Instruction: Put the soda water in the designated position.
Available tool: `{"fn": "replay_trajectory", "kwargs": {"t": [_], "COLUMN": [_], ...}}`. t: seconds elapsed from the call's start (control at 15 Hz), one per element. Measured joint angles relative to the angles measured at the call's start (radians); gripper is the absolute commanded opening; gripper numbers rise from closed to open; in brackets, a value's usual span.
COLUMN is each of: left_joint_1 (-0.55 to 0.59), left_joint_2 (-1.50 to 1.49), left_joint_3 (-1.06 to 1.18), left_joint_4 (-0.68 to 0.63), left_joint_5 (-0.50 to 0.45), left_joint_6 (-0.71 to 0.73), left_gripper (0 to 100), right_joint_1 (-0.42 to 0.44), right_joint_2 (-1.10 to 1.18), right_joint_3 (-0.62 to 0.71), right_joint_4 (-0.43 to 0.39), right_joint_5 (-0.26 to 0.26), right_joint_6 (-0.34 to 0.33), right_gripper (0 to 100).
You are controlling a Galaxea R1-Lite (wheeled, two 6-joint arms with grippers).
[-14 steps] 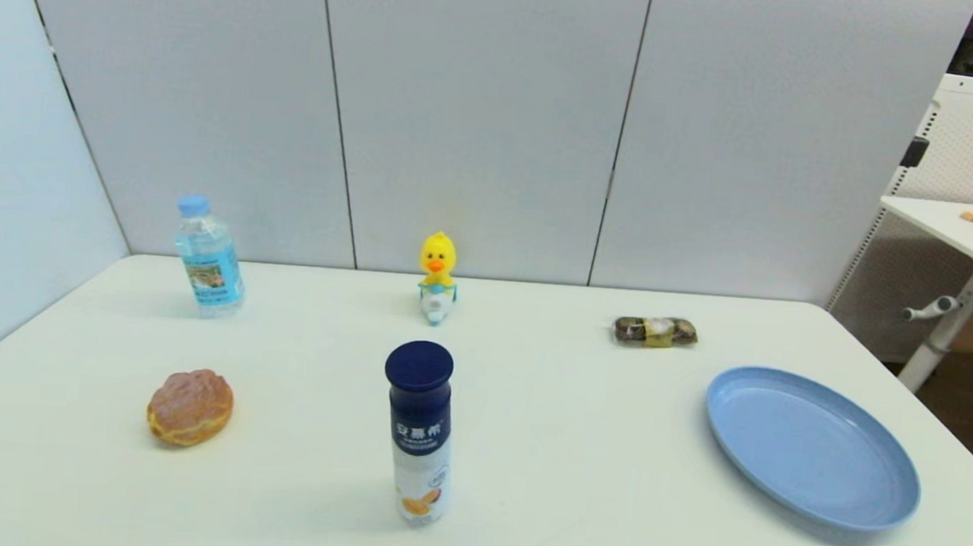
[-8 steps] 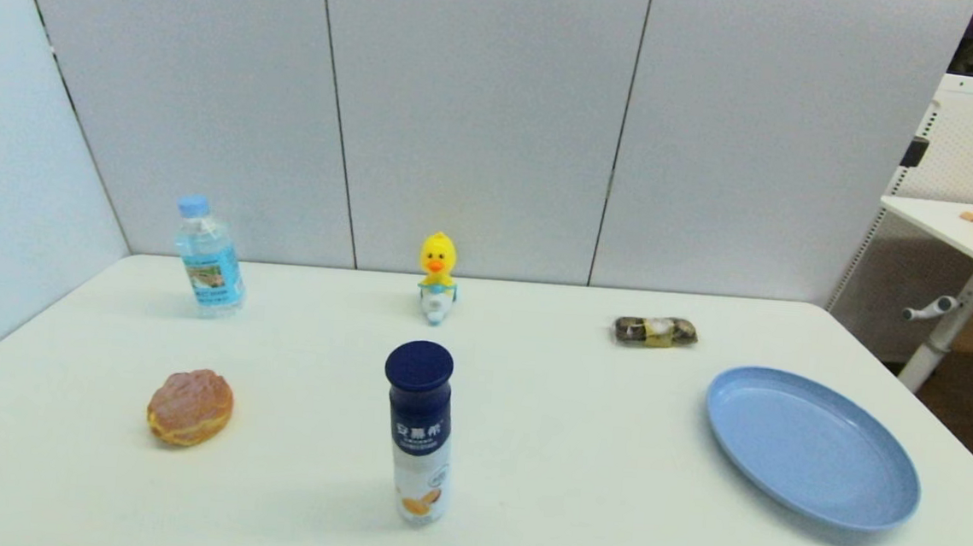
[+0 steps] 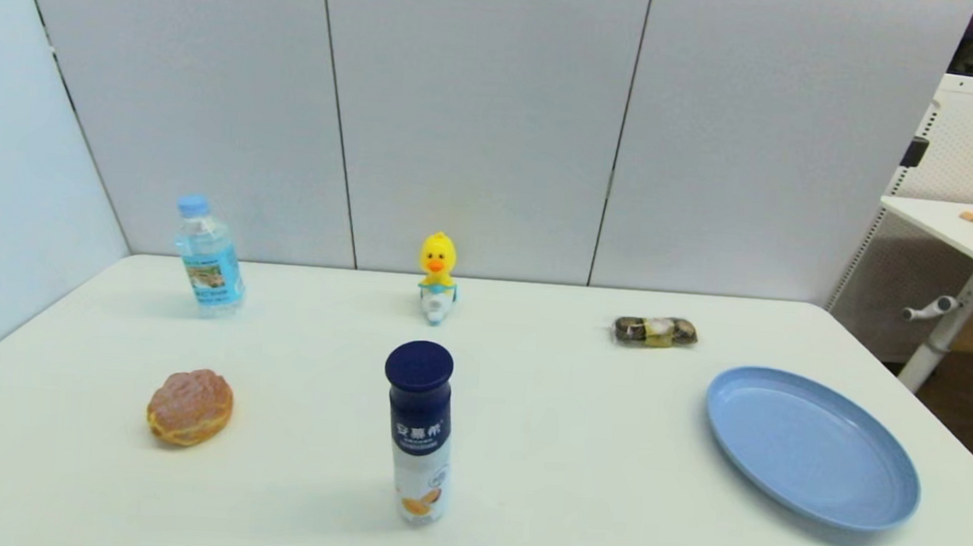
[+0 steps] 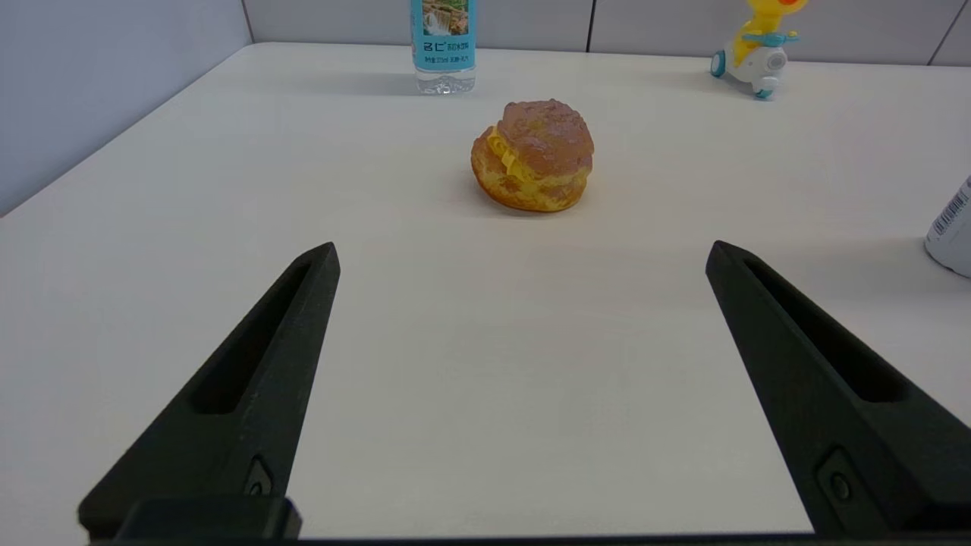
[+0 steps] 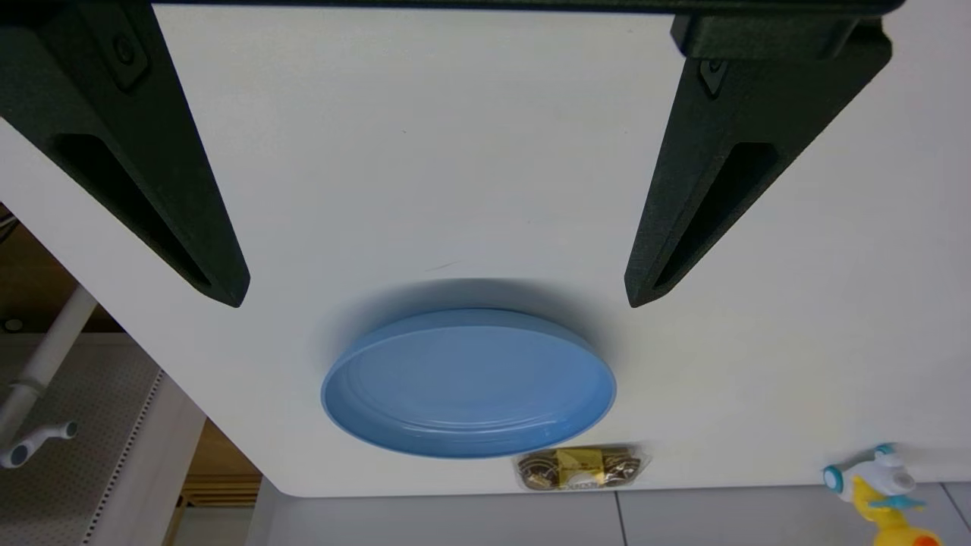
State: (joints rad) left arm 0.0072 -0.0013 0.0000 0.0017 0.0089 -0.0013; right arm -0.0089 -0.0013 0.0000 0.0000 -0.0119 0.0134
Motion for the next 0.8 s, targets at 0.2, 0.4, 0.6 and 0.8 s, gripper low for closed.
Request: {"fn": "replay_trajectory", "kwargs": {"t": [0.2, 0.4, 0.6, 0.8], "left_joint_1": [0.0, 0.0, -0.002, -0.008], "left_joint_2": [0.0, 0.016, 0.136, 0.359], "left_joint_3": [0.0, -0.02, -0.134, -0.29], "left_joint_4": [-0.004, 0.033, 0.048, 0.025], "left_joint_5": [0.001, 0.001, -0.002, -0.006], "left_joint_6": [-0.026, -0.037, -0.01, 0.025], "left_gripper": [100, 100, 100, 100], "right_joint_1": [0.0, 0.0, 0.0, 0.0], "right_joint_2": [0.0, 0.0, 0.0, 0.0], "right_joint_3": [0.0, 0.0, 0.0, 0.0], "right_joint_4": [0.0, 0.0, 0.0, 0.0], "right_joint_5": [0.0, 0.0, 0.0, 0.0], "right_joint_6": [0.0, 0.0, 0.0, 0.0], "right_gripper": [100, 100, 100, 100]}}
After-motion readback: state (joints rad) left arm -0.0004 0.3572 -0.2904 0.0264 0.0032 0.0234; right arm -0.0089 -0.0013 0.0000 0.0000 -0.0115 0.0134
